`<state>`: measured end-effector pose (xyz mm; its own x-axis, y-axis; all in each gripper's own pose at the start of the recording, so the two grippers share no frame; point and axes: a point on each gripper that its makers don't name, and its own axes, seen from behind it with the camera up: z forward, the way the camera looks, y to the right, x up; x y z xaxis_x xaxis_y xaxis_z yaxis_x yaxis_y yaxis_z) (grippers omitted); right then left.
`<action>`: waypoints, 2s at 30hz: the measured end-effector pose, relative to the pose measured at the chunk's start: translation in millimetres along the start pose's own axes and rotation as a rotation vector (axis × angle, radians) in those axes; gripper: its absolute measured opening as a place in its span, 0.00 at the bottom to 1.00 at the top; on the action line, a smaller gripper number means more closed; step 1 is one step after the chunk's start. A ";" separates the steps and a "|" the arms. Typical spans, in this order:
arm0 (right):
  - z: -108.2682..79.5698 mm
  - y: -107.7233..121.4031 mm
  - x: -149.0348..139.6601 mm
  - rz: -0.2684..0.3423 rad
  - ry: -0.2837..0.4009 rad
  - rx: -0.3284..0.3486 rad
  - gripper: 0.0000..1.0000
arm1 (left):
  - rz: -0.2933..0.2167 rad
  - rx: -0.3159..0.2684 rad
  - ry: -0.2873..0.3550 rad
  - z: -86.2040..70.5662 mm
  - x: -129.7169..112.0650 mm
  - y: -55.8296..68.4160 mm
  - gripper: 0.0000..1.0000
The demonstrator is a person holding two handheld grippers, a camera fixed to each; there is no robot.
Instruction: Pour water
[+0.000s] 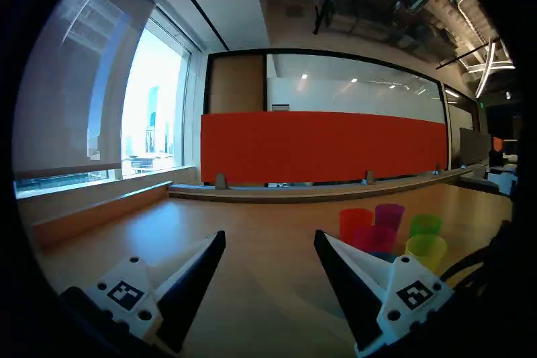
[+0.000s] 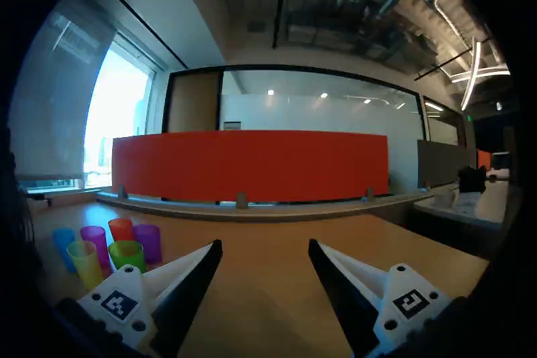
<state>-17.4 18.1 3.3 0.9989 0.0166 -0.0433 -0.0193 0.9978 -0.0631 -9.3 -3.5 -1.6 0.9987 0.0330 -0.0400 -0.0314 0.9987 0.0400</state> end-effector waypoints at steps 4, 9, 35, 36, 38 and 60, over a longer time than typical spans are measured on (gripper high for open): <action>-0.2 0.4 -3.4 -0.004 -0.004 0.002 0.99 | 0.000 0.000 0.000 0.1 0.1 -0.4 0.98; -0.4 -0.2 -4.2 -0.004 -0.005 0.004 1.00 | 0.000 0.000 0.000 0.1 0.2 0.2 0.98; 0.4 2.2 -12.9 0.001 -0.033 0.001 1.00 | 0.000 0.000 0.000 0.2 0.3 -0.3 0.98; 0.2 2.2 -12.8 0.001 -0.033 0.001 1.00 | 0.000 0.000 0.000 0.2 0.3 -0.3 0.98; 0.0 2.0 -12.6 0.000 -0.034 0.000 1.00 | 0.000 0.000 0.000 0.2 0.3 -0.4 0.98; -0.3 1.2 -14.2 0.003 -0.037 0.001 1.00 | 0.000 0.000 0.000 -0.1 0.1 -0.4 0.98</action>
<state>-31.7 19.1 3.5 0.9997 0.0222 -0.0066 -0.0226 0.9978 -0.0617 -9.2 -3.8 -1.7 0.9987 0.0328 -0.0399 -0.0312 0.9987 0.0401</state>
